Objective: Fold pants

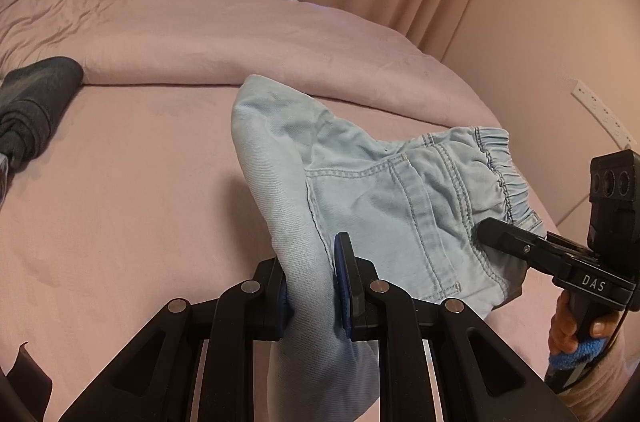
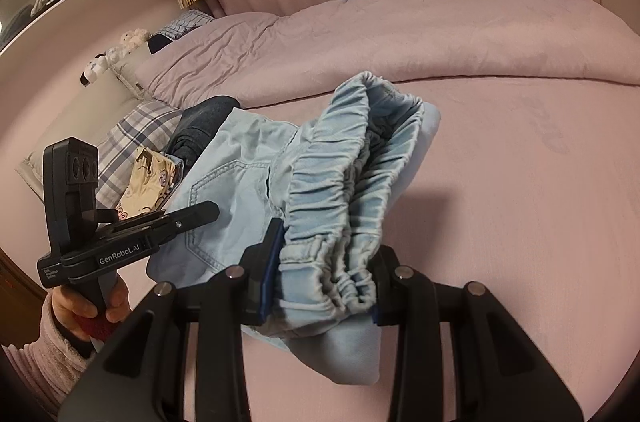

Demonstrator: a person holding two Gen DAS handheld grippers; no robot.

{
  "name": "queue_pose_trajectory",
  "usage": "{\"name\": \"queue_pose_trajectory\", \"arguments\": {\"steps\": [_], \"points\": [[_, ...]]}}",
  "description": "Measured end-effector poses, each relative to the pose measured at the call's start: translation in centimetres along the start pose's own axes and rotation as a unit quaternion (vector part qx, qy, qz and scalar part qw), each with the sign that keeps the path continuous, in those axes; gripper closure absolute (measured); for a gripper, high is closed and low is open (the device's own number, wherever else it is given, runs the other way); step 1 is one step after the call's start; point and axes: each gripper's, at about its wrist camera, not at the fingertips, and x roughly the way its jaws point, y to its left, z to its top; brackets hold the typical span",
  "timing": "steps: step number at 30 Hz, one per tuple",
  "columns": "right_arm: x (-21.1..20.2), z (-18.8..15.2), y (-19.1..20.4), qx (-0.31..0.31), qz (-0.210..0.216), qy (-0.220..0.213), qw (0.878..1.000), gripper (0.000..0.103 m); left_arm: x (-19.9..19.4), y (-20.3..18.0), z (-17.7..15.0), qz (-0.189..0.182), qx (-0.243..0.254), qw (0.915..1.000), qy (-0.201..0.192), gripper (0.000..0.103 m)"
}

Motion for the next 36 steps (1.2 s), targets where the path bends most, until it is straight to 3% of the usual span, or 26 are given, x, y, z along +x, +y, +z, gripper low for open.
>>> {"name": "queue_pose_trajectory", "arguments": {"steps": [18,36], "points": [[5.5,2.6,-0.4,-0.007,0.002,0.015,1.000,0.068,3.2,2.0,1.8,0.020,-0.014,0.9996,0.012,0.086],[9.5,3.7,-2.4,-0.003,-0.010,0.038,0.999,0.068,6.3,2.8,1.6,0.034,-0.026,0.9982,0.041,0.086]]}}
